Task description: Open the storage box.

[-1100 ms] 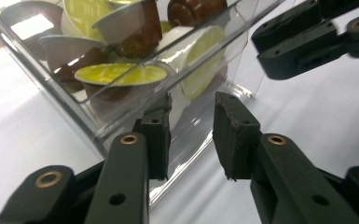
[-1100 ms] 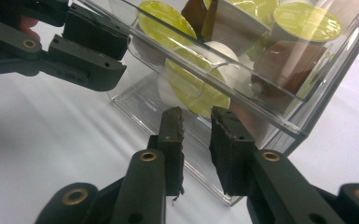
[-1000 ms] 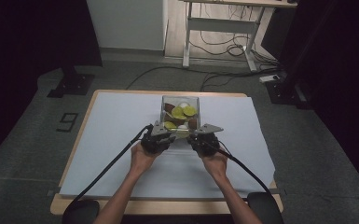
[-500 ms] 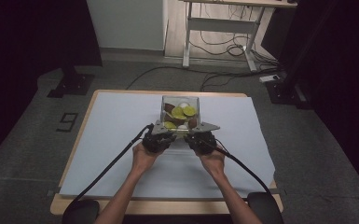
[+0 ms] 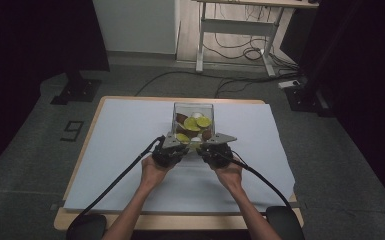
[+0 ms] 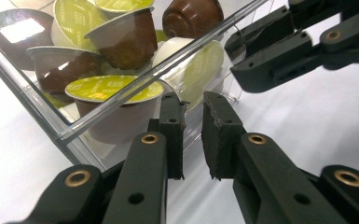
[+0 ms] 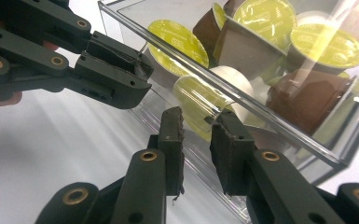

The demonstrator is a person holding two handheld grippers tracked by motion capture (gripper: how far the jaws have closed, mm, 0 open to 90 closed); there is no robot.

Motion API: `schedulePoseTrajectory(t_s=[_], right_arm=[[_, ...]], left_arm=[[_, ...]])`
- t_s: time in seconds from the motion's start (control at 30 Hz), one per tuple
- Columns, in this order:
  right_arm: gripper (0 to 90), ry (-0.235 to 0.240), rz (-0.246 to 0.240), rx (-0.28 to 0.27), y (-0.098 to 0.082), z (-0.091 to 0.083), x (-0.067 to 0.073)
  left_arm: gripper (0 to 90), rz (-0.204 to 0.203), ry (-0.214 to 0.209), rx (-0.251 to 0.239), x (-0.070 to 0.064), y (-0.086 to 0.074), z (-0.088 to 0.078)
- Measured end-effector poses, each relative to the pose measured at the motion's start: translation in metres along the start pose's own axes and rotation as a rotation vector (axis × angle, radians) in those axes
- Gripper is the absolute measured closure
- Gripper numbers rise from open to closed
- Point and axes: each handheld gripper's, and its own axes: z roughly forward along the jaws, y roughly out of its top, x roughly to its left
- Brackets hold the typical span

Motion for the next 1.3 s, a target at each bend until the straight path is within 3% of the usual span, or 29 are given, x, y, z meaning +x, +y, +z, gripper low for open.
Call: schedulePoseTrajectory(t_s=[0.77,1.3], right_arm=[[75.5,0.054,0.011,0.009,-0.007,-0.013,0.011],[75.4,0.066,-0.043,0.029,-0.012,-0.024,0.022]], left_arm=[[76.4,-0.006,-0.027,-0.015,-0.014,-0.010,-0.014],[75.5,0.010,-0.048,-0.022,-0.026,-0.017,-0.022]])
